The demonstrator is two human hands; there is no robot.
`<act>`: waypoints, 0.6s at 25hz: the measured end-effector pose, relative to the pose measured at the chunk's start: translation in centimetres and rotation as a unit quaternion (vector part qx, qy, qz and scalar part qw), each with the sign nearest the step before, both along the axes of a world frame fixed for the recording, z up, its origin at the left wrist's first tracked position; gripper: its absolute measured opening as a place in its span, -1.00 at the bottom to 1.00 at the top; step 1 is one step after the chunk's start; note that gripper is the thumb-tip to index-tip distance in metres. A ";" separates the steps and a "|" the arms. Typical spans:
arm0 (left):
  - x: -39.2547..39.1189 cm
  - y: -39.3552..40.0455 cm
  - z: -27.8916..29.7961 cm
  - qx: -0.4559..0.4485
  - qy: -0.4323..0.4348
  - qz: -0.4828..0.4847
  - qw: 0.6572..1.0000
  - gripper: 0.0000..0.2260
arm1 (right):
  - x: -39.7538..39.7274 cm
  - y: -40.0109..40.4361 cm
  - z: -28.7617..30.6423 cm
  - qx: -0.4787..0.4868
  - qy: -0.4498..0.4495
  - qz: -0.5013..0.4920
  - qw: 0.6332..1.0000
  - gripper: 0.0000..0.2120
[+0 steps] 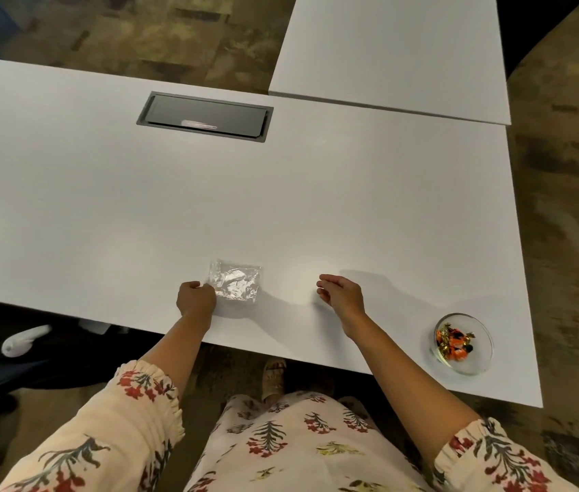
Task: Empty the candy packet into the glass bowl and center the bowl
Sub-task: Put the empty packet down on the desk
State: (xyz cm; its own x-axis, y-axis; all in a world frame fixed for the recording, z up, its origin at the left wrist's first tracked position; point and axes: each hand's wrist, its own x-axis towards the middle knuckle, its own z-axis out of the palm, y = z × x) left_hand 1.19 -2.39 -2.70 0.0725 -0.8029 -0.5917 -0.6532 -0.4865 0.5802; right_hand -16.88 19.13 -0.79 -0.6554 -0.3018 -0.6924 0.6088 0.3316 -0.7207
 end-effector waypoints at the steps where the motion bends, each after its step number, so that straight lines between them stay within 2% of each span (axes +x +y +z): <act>1: -0.1 0.1 0.1 0.005 0.003 -0.002 1.000 -0.62 | 0.1 0.1 -0.1 0.000 -0.001 0.001 1.000 -0.87; 3: -0.2 0.3 0.4 -0.019 -0.032 -0.036 0.999 -0.58 | 0.2 0.2 -0.2 0.004 0.000 -0.001 1.000 -0.86; 6: -0.8 1.1 0.6 -0.146 -0.092 -0.166 0.971 -0.55 | 0.3 0.5 0.0 0.010 0.009 -0.016 1.000 -0.83; 9: -2.3 2.7 1.1 -0.241 -0.061 -0.294 0.923 -0.56 | 0.4 0.8 0.5 0.024 0.043 -0.043 0.998 -0.83; 15: -7.8 7.3 2.5 -0.274 0.042 -0.367 0.888 -0.55 | 0.1 2.9 1.3 0.029 0.170 -0.132 0.976 -0.78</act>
State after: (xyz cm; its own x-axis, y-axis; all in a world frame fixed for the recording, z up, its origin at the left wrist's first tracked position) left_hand -6.64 4.89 -0.19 -0.6149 -0.7849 -0.0769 -0.6213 0.4220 0.6603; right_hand -16.83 21.99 0.46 -0.8999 -0.0580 -0.4322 0.4076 0.2406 -0.8809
